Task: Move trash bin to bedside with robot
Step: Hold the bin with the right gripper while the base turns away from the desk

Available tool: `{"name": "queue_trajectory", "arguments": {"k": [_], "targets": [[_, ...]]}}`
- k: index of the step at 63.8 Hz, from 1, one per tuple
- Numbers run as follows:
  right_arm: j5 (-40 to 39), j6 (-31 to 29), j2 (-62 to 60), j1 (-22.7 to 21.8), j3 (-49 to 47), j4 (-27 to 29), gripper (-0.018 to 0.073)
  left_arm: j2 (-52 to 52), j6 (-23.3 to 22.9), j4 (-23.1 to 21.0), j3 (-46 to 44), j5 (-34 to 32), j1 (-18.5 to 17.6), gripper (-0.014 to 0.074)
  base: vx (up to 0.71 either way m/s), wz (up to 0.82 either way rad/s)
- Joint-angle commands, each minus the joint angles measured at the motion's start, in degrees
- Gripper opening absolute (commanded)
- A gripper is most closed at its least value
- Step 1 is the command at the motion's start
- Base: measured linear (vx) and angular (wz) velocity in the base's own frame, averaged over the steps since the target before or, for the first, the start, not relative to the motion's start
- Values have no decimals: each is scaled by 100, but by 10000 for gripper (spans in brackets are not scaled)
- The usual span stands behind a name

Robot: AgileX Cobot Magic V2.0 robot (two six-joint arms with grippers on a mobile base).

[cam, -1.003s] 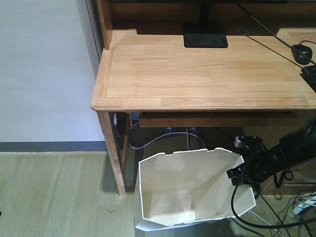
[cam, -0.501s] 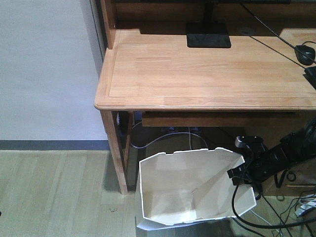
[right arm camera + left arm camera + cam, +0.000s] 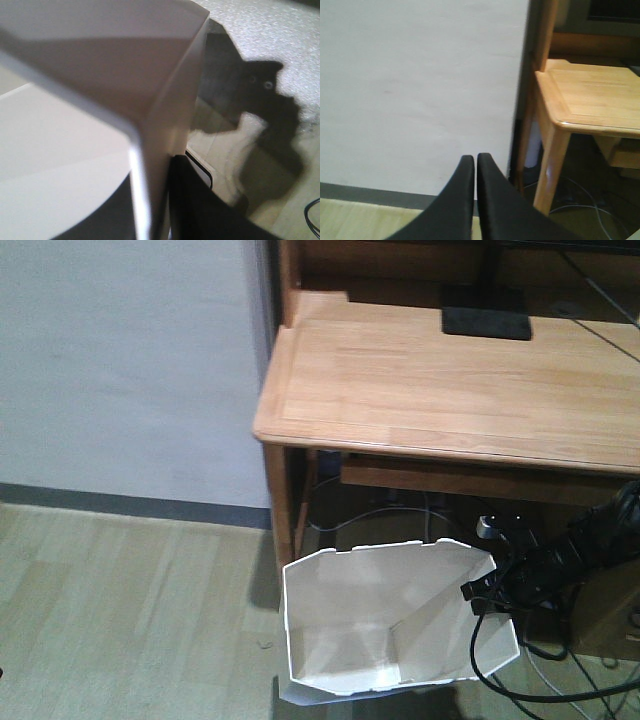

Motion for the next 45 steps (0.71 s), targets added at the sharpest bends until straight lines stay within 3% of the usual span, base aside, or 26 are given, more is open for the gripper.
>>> {"name": "queue_trajectory", "arguments": {"k": [1,45], "targets": [[1112,-48,-427,-7,-53,247,-5,-83,-35,-24,67,-395,-1,-6,-10,40],[1133,-48,-427,-7,-53,247,-5,-83,-35,-24,67,-395,-1,-6,-10,41]]}}
